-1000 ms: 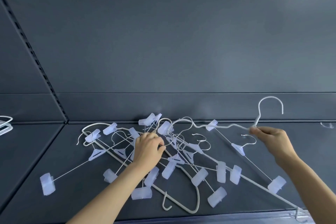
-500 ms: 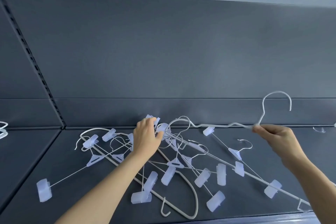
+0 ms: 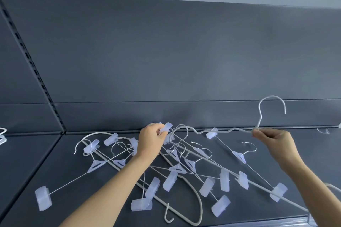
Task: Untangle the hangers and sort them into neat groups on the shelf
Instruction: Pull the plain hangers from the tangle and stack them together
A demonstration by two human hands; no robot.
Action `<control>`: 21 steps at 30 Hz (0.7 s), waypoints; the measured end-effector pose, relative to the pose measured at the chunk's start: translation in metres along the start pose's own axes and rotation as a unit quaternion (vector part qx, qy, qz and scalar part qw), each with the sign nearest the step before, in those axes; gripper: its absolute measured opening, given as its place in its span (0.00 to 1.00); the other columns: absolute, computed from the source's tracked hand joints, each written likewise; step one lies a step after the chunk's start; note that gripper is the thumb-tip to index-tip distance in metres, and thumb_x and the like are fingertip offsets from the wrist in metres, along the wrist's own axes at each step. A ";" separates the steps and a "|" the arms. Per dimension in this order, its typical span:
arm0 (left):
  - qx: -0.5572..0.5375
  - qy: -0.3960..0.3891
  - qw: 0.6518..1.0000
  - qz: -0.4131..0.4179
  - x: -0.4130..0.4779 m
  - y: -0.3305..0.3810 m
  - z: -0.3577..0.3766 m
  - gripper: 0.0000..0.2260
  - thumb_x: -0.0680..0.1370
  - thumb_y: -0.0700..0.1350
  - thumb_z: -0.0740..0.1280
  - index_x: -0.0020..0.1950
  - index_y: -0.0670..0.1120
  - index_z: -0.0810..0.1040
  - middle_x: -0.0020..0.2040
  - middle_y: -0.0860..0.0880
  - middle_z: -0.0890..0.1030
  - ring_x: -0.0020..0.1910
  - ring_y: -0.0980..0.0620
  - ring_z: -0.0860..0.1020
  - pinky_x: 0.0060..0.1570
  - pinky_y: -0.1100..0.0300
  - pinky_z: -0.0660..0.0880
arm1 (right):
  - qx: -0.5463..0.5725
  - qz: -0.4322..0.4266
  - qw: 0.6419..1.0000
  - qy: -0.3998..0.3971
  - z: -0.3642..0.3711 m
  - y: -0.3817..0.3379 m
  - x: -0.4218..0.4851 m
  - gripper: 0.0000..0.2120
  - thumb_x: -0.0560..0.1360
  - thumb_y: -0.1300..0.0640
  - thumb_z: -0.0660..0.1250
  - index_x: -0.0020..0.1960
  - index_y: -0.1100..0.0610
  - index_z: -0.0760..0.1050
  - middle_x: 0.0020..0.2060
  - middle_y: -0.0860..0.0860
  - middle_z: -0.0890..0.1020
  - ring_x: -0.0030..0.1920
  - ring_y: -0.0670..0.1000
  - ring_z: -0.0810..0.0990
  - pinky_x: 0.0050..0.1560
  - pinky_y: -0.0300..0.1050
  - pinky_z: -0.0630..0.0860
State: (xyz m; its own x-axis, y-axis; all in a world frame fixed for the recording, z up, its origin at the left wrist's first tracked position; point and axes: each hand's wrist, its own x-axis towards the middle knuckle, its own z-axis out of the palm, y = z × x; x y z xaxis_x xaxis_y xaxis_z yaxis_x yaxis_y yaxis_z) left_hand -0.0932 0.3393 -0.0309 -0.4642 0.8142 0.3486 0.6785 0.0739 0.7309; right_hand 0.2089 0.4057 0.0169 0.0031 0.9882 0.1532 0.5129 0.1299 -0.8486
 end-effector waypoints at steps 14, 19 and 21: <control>0.164 -0.038 0.986 -0.024 -0.008 -0.006 -0.004 0.14 0.72 0.41 0.65 0.58 0.45 0.73 0.58 0.46 0.73 0.58 0.44 0.69 0.55 0.55 0.65 | 0.018 -0.042 0.999 0.025 -0.003 -0.003 -0.003 0.16 0.72 0.53 0.69 0.31 0.34 0.78 0.32 0.44 0.83 0.35 0.47 0.75 0.30 0.24 0.67; 0.165 -0.018 0.979 0.117 -0.014 0.001 0.007 0.07 0.72 0.43 0.69 0.49 0.47 0.81 0.51 0.49 0.81 0.58 0.45 0.74 0.55 0.54 0.64 | 0.035 -0.045 0.998 0.036 -0.007 -0.006 -0.005 0.13 0.72 0.54 0.69 0.30 0.43 0.80 0.39 0.63 0.82 0.32 0.44 0.71 0.27 0.26 0.65; 0.207 -0.078 0.967 0.126 -0.019 0.004 0.013 0.12 0.76 0.49 0.64 0.58 0.49 0.78 0.58 0.53 0.78 0.64 0.51 0.70 0.62 0.56 0.60 | 0.035 -0.050 0.997 0.038 -0.007 -0.008 -0.005 0.11 0.72 0.55 0.69 0.32 0.44 0.79 0.40 0.65 0.82 0.31 0.42 0.70 0.28 0.26 0.65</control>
State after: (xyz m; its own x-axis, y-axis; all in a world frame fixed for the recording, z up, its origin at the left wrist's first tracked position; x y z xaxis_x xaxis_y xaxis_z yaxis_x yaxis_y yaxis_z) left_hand -0.0744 0.3315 -0.0416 -0.1842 0.9111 0.3687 0.9438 0.0592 0.3253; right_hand 0.2110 0.3990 0.0265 0.0223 0.9614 0.2744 0.4527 0.2350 -0.8601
